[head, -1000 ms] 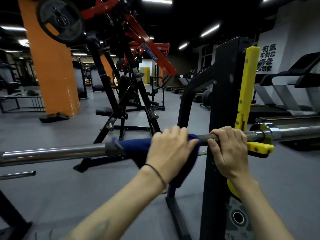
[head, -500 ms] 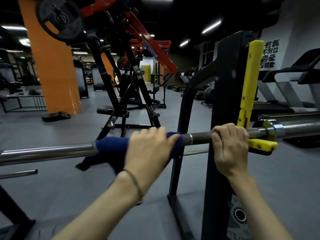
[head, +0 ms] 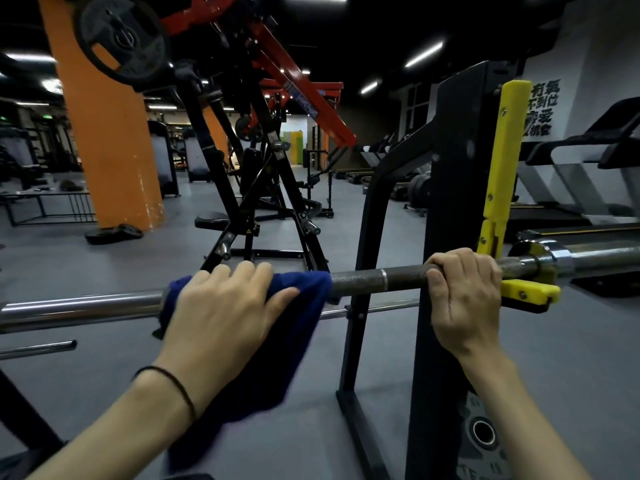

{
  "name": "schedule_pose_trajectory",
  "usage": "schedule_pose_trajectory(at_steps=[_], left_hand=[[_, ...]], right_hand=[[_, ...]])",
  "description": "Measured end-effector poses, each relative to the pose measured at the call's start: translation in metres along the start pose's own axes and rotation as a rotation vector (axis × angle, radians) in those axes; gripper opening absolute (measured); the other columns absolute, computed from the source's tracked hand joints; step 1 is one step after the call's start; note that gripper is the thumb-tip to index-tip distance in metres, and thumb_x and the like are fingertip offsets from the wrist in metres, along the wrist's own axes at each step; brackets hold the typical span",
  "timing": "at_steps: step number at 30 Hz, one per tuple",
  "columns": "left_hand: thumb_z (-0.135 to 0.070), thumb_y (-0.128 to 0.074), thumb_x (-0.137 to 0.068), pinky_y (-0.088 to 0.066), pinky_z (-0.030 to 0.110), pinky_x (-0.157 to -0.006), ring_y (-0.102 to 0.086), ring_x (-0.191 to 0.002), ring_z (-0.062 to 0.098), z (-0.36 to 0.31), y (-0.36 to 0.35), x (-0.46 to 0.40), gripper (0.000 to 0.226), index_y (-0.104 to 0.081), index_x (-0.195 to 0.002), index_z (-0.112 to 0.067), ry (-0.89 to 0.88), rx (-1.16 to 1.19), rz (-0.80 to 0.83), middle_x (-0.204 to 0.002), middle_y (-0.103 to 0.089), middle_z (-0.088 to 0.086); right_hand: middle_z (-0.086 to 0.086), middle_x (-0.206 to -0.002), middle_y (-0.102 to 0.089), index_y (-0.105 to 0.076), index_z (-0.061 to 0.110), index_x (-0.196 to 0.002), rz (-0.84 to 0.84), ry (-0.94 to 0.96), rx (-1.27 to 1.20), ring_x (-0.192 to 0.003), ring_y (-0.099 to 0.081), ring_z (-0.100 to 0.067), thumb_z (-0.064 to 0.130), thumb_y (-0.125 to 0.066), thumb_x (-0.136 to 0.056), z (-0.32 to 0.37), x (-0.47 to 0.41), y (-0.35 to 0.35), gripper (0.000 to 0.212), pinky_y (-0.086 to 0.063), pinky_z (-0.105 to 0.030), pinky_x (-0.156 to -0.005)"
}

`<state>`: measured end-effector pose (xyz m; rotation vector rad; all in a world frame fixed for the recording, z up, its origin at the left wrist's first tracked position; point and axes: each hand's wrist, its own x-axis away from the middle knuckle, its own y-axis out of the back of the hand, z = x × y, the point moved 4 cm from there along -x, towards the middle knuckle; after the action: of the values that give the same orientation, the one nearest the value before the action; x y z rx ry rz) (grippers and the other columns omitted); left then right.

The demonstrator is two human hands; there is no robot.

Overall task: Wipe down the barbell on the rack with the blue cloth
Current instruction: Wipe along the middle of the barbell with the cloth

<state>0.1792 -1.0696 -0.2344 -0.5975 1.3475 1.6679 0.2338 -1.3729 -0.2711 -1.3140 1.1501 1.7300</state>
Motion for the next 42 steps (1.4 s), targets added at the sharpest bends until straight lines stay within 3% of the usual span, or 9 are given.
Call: schedule_pose_trajectory(at_steps=[3,8,18,21,25,28,34,38,42], left_hand=[[-0.033,-0.042,-0.099,-0.025,0.034,-0.049,-0.054,-0.055,0.030,-0.059,-0.015,-0.030,0.026,-0.065,-0.091,-0.024,-0.109,-0.010,0.030,-0.071,-0.053,0.004],[-0.051,-0.020,-0.098,-0.022,0.030,-0.050,-0.057,-0.051,0.021,-0.139,-0.031,-0.078,0.055,-0.064,-0.083,-0.022,-0.051,0.059,0.030,-0.068,-0.060,-0.002],[-0.050,-0.031,-0.099,-0.023,0.033,-0.058,-0.051,-0.054,0.029,-0.002,0.000,-0.005,0.043,-0.052,-0.077,-0.020,0.011,-0.007,0.084,-0.066,-0.053,0.004],[-0.032,-0.032,-0.094,-0.021,0.034,-0.053,-0.053,-0.053,0.029,-0.047,-0.008,-0.026,0.035,-0.064,-0.089,-0.019,-0.065,-0.009,0.094,-0.069,-0.053,0.006],[-0.038,-0.002,-0.095,-0.026,0.035,-0.056,-0.060,-0.068,0.028,-0.138,-0.026,-0.075,0.065,-0.064,-0.103,-0.021,-0.108,0.065,0.124,-0.085,-0.061,0.005],[-0.053,-0.017,-0.097,-0.027,0.028,-0.050,-0.060,-0.055,0.025,-0.121,-0.021,-0.075,0.054,-0.058,-0.080,-0.022,-0.013,0.176,0.165,-0.068,-0.061,0.000],[-0.058,-0.033,-0.097,-0.028,0.029,-0.048,-0.051,-0.046,0.028,-0.006,0.003,-0.015,0.042,-0.040,-0.071,-0.024,0.036,0.089,0.127,-0.058,-0.052,0.001],[-0.034,-0.042,-0.097,-0.035,0.034,-0.045,-0.050,-0.047,0.030,0.001,0.008,-0.005,0.019,-0.053,-0.093,-0.019,-0.002,0.034,0.145,-0.064,-0.052,0.006],[-0.027,-0.027,-0.095,-0.027,0.032,-0.050,-0.065,-0.076,0.030,-0.105,-0.008,-0.061,0.033,-0.054,-0.115,-0.025,-0.073,0.053,0.188,-0.093,-0.060,0.002]], right_hand=[[-0.006,-0.093,-0.054,-0.061,0.009,-0.094,0.006,-0.021,-0.013,-0.089,-0.046,-0.028,0.032,-0.033,-0.104,0.003,0.000,-0.001,0.037,-0.033,-0.044,-0.092],[-0.006,-0.096,-0.056,-0.063,0.010,-0.100,0.082,0.046,0.019,-0.091,-0.049,-0.030,0.036,-0.031,-0.107,-0.005,-0.002,0.005,0.042,-0.036,-0.046,-0.091],[-0.006,-0.095,-0.056,-0.064,0.009,-0.099,0.036,0.057,-0.008,-0.091,-0.046,-0.026,0.032,-0.033,-0.104,-0.005,-0.001,0.003,0.039,-0.027,-0.035,-0.091],[-0.007,-0.093,-0.055,-0.062,0.009,-0.095,-0.002,-0.002,-0.015,-0.090,-0.047,-0.028,0.030,-0.033,-0.103,-0.001,0.001,-0.001,0.037,-0.027,-0.036,-0.092],[-0.008,-0.095,-0.057,-0.065,0.008,-0.098,0.039,0.059,0.014,-0.090,-0.050,-0.030,0.030,-0.033,-0.104,-0.004,-0.001,0.004,0.039,-0.032,-0.042,-0.090],[-0.008,-0.096,-0.058,-0.066,0.008,-0.102,0.067,0.106,0.022,-0.090,-0.050,-0.030,0.030,-0.033,-0.105,-0.009,-0.003,0.006,0.040,-0.034,-0.043,-0.089],[-0.006,-0.094,-0.057,-0.065,0.009,-0.099,0.030,0.072,0.003,-0.090,-0.048,-0.028,0.030,-0.034,-0.105,-0.007,-0.001,0.003,0.039,-0.032,-0.040,-0.090],[-0.002,-0.089,-0.055,-0.063,0.012,-0.092,-0.017,-0.027,-0.051,-0.089,-0.046,-0.024,0.030,-0.035,-0.104,-0.001,-0.002,-0.002,0.035,-0.028,-0.036,-0.091],[0.000,-0.087,-0.053,-0.061,0.015,-0.089,-0.019,-0.060,-0.056,-0.088,-0.047,-0.024,0.032,-0.033,-0.104,0.001,-0.004,-0.003,0.036,-0.029,-0.037,-0.090]])
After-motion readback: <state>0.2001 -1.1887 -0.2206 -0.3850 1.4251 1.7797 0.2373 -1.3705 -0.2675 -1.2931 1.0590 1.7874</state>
